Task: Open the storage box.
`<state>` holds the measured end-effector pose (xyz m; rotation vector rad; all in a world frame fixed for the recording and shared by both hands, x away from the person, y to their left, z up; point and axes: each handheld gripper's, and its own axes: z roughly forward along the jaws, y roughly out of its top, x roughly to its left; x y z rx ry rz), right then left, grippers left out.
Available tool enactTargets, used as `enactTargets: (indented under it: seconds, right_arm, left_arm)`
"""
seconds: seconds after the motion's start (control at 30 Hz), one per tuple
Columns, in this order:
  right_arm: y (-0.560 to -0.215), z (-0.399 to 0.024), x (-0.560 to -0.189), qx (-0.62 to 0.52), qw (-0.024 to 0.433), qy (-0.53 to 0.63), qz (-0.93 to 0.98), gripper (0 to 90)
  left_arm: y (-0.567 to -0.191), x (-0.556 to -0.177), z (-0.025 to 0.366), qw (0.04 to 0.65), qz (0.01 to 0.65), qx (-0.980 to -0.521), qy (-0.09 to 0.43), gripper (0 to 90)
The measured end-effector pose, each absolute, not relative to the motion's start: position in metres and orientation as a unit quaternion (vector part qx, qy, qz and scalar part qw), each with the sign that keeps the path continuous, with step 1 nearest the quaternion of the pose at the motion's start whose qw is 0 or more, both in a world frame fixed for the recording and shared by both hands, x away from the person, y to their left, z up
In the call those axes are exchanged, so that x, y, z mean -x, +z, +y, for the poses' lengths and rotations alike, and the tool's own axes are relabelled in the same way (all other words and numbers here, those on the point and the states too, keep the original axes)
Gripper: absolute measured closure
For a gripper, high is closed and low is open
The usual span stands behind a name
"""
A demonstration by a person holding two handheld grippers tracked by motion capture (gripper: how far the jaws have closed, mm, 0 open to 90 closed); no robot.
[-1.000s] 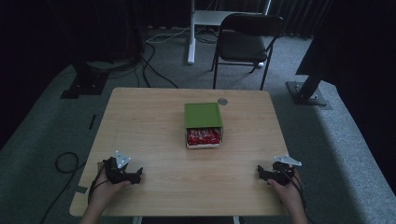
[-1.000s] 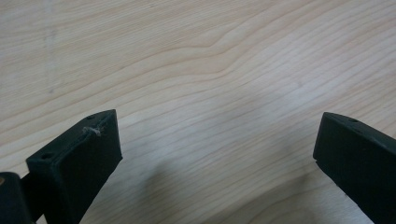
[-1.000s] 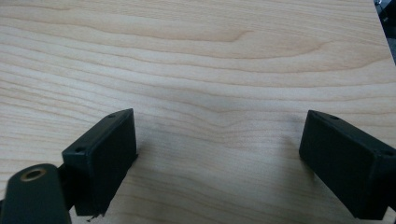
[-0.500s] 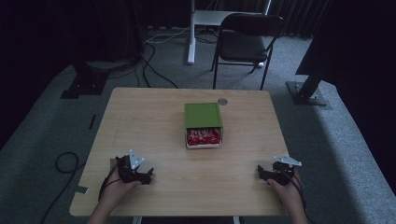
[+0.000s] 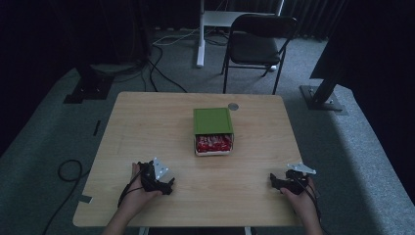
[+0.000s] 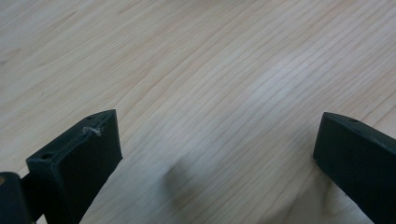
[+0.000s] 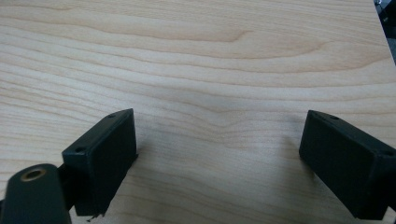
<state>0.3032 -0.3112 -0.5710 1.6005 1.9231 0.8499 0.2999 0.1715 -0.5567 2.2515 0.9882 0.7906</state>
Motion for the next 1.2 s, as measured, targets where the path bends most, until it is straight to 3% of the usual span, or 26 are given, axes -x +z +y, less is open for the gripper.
enactTargets:
  seconds: [1.2]
  right_arm:
    - [-0.571, -0.311, -0.303, -0.587, 0.247, 0.312, 0.705, 10.6]
  left_arm:
    - [-0.541, -0.312, 0.056, 0.281, 0.195, -0.877, 0.337, 1.5]
